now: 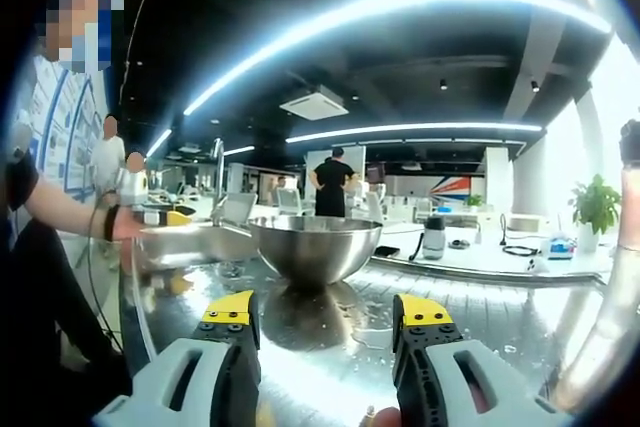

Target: Pick up bowl with dirty water move over sink pour dirty water into sink return bowl to place

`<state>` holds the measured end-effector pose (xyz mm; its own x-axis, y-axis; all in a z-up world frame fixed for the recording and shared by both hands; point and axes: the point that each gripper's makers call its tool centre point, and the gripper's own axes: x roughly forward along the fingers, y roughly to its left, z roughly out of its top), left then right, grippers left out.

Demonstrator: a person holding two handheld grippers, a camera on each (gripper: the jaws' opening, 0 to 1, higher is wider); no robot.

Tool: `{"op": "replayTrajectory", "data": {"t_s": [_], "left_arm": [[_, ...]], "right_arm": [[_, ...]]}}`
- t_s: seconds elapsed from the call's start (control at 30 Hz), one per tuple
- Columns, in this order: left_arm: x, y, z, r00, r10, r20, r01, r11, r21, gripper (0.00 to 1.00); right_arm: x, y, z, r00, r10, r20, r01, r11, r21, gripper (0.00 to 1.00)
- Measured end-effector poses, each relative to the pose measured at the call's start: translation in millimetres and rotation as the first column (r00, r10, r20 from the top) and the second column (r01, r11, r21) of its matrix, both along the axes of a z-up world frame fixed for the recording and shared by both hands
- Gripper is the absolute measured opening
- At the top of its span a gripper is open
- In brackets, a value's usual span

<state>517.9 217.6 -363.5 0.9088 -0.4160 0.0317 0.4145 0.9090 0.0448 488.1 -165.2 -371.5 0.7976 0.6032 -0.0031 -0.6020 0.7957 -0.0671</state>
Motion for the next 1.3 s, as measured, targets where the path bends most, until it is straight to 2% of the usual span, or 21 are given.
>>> {"op": "replayTrajectory", "data": {"t_s": [0.6, 0.83, 1.1, 1.3], "left_arm": [[0.3, -1, -2.5, 1.000, -0.004, -0.009, 0.004, 1.000, 0.014, 0.48], [1.2, 0, -5.7, 1.000, -0.007, -0.025, 0.007, 1.000, 0.022, 0.45], [1.5, 0, -3.4, 1.000, -0.009, -0.015, 0.009, 1.000, 0.004, 0.45], [1.8, 0, -5.1, 1.000, -0.006, -0.020, 0.007, 1.000, 0.018, 0.45]], "right_arm": [[-1, 0, 0.2, 1.000, 0.002, 0.001, -0.002, 1.000, 0.001, 0.48], [-1, 2, 3.9, 1.000, 0.013, 0.023, -0.013, 1.000, 0.006, 0.45], [-1, 3, 8.0, 0.999, -0.012, 0.048, 0.012, 1.000, 0.005, 0.35], [-2, 6, 13.1, 0.999, -0.009, 0.044, 0.007, 0.999, 0.049, 0.33]]}}
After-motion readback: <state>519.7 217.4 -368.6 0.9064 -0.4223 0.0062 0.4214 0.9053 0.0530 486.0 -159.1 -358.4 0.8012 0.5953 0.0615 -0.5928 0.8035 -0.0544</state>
